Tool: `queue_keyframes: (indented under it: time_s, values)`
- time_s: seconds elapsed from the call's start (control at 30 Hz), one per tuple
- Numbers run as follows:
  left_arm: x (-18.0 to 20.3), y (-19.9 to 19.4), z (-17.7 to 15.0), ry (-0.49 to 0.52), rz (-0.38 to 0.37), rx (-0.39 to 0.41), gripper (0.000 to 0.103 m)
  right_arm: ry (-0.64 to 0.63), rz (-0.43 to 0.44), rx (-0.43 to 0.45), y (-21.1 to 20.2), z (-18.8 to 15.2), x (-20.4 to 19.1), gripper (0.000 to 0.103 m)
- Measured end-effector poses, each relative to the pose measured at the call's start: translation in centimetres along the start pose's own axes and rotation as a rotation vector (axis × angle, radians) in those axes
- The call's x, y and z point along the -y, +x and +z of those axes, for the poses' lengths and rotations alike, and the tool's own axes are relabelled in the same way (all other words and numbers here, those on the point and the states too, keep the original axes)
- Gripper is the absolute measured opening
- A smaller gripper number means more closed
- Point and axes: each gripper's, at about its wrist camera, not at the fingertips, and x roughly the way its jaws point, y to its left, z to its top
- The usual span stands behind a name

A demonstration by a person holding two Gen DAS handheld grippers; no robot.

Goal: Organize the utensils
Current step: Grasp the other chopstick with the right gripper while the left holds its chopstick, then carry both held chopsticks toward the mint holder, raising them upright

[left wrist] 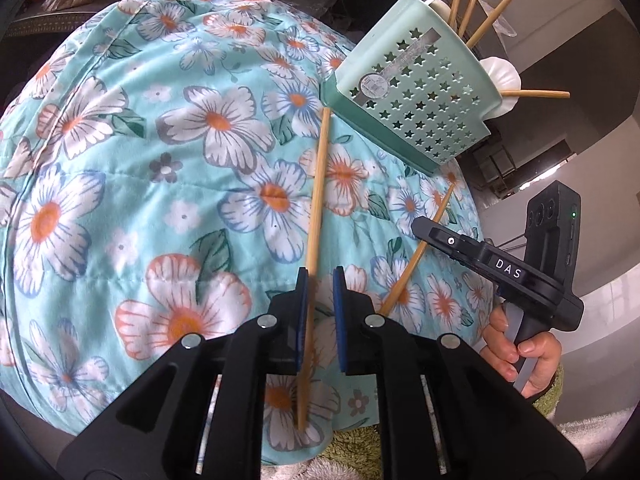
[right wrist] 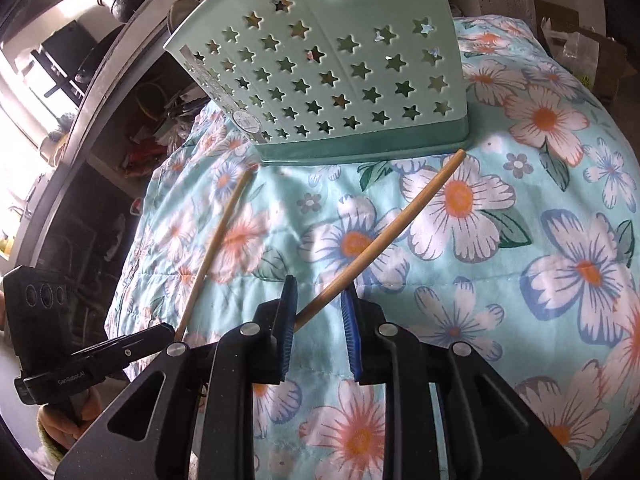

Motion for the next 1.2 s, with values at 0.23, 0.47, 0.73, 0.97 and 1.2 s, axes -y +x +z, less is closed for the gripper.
queue_keyframes:
  time_s: [0.23, 0.47, 0.73, 0.97, 1.2]
  values:
    - [0.5, 0.8, 1.1, 0.043, 0.050, 0.001, 0.019, 0.045, 0.010, 0.000, 1.1, -0.8, -0.6, 0.027]
    - [1.1, 2.0, 1.6, 0.094, 0.108, 0.006, 0.018, -0.082, -0.070, 0.034, 1.7, -1.0, -3.1, 0.027]
    - [0.9, 2.2, 2.0, 0.110, 0.132, 0.012, 0.010, -0.232, -0.054, -0.014, 2.0, -0.4, -4.2, 0.026]
    - [0.6, 1.6, 1.6, 0.109, 0.136, 0.014, 0.005, -0.334, -0.045, -0.042, 2.0, -0.6, -5.1, 0.026]
    - [-0.1, 0.3, -0.2, 0.048, 0.125, -0.016, 0.005, -0.373, -0.018, -0.081, 0.3, -1.4, -3.4, 0.026]
